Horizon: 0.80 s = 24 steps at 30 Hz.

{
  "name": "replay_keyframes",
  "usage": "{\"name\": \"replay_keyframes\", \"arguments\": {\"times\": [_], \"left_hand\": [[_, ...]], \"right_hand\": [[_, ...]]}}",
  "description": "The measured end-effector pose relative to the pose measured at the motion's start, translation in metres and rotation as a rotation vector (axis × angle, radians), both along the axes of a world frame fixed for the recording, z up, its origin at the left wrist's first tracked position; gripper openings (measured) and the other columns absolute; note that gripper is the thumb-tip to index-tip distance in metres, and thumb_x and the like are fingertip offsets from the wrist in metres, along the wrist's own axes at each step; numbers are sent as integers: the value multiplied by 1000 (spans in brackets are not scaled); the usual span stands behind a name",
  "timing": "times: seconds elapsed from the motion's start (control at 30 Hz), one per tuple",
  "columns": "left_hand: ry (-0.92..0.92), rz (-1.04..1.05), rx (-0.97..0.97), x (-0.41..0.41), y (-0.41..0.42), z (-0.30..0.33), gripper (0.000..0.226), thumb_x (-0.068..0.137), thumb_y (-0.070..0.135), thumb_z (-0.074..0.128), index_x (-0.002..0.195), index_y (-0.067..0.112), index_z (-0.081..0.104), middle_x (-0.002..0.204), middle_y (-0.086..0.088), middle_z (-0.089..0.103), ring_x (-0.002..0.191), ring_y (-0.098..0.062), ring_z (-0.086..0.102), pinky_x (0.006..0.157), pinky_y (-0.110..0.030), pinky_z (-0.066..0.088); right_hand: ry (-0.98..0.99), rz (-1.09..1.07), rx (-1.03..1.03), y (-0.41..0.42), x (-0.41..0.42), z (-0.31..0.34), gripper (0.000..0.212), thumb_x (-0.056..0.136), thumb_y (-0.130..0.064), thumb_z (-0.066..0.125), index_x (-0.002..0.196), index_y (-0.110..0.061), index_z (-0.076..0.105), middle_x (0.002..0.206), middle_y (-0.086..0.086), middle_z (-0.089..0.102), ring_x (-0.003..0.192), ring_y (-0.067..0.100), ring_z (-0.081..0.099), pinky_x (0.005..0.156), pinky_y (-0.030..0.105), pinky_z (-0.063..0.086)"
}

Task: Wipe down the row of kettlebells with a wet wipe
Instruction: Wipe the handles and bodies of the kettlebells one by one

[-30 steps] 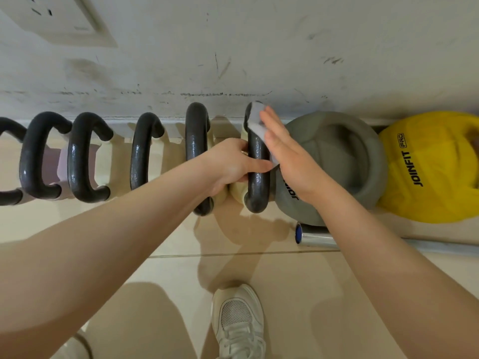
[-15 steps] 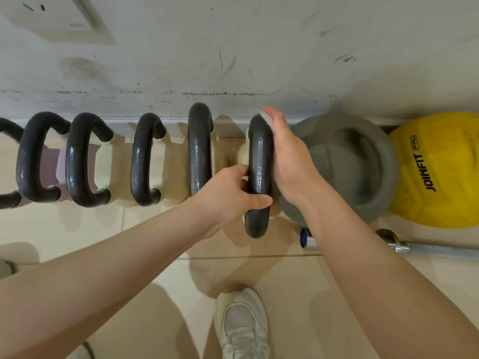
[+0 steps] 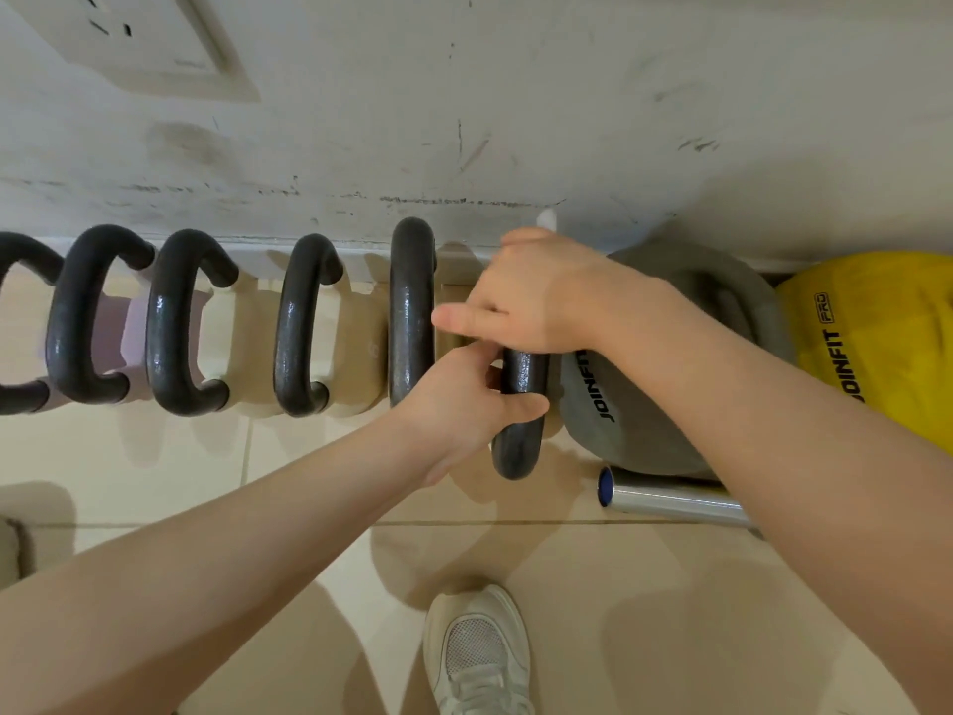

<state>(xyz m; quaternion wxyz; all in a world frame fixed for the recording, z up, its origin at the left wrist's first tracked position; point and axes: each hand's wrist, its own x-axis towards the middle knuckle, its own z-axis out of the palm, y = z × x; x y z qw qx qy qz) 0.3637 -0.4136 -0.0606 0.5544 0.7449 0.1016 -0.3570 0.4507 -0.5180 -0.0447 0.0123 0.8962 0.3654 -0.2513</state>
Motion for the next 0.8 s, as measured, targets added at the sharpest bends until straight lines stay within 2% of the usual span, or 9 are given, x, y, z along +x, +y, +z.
{"name": "replay_keyframes", "arguments": {"times": [0.07, 0.17, 0.23, 0.3, 0.37, 0.47, 0.57, 0.67, 0.8], "left_hand": [[-37, -6, 34, 1, -2, 0, 45, 80, 16, 69, 121, 20, 51, 111, 1, 63, 103, -14, 59, 88, -26, 49], [15, 8, 6, 3, -3, 2, 37, 81, 16, 69, 115, 17, 56, 106, -4, 68, 100, -18, 64, 94, -36, 51], [43, 28, -10, 5, -3, 1, 33, 80, 14, 69, 113, 14, 60, 102, -7, 71, 95, -20, 67, 92, -39, 53], [48, 40, -15, 6, -3, 0, 32, 80, 14, 69, 111, 14, 61, 101, -8, 72, 94, -21, 68, 92, -41, 53], [47, 36, -14, 7, -3, -1, 33, 80, 15, 70, 112, 16, 62, 100, -7, 72, 94, -21, 69, 92, -41, 53], [49, 40, -12, 9, -4, -1, 34, 81, 16, 69, 114, 16, 61, 100, -6, 72, 94, -20, 69, 93, -40, 52], [43, 33, -7, 11, -5, 0, 34, 81, 17, 68, 114, 17, 61, 100, -6, 72, 94, -20, 68, 93, -41, 52], [47, 44, -20, 16, -5, 1, 32, 82, 17, 67, 113, 17, 62, 101, -7, 72, 95, -22, 68, 95, -41, 50], [42, 37, -8, 22, -8, 3, 30, 83, 18, 67, 113, 17, 63, 101, -5, 72, 95, -18, 68, 96, -37, 50]], "right_hand": [[-44, 149, -45, 2, -7, -2, 63, 91, -57, 6, 72, -26, 57, 70, -3, 60, 87, 19, 54, 109, 40, 24], [-32, 24, 0, -6, 5, -5, 58, 95, -52, 10, 72, -24, 56, 73, -5, 52, 108, 21, 50, 116, 40, 12], [-38, -71, 78, -7, 11, -9, 58, 97, -49, 14, 71, -20, 57, 78, 2, 56, 104, 22, 53, 113, 38, 19], [47, -283, 236, -8, 13, -11, 55, 98, -47, 21, 69, -15, 55, 78, 6, 58, 86, 24, 56, 88, 35, 39], [155, -635, 490, -8, 14, -16, 55, 99, -45, 22, 77, -13, 61, 81, 1, 59, 84, 20, 55, 76, 31, 40], [263, -1126, 811, -3, 12, -29, 53, 99, -43, 22, 108, -10, 63, 110, 1, 61, 103, 16, 53, 90, 30, 39], [541, -1596, 972, 2, 9, -33, 52, 97, -47, 29, 132, -14, 48, 125, 7, 55, 115, 26, 53, 102, 42, 42], [727, -1798, 1144, -5, 5, -35, 51, 92, -49, 41, 126, -11, 50, 119, 13, 60, 100, 30, 61, 88, 44, 52], [726, -1771, 1262, -8, -8, -26, 34, 94, -36, 46, 104, -5, 57, 98, 15, 61, 76, 26, 61, 73, 40, 55]]}}
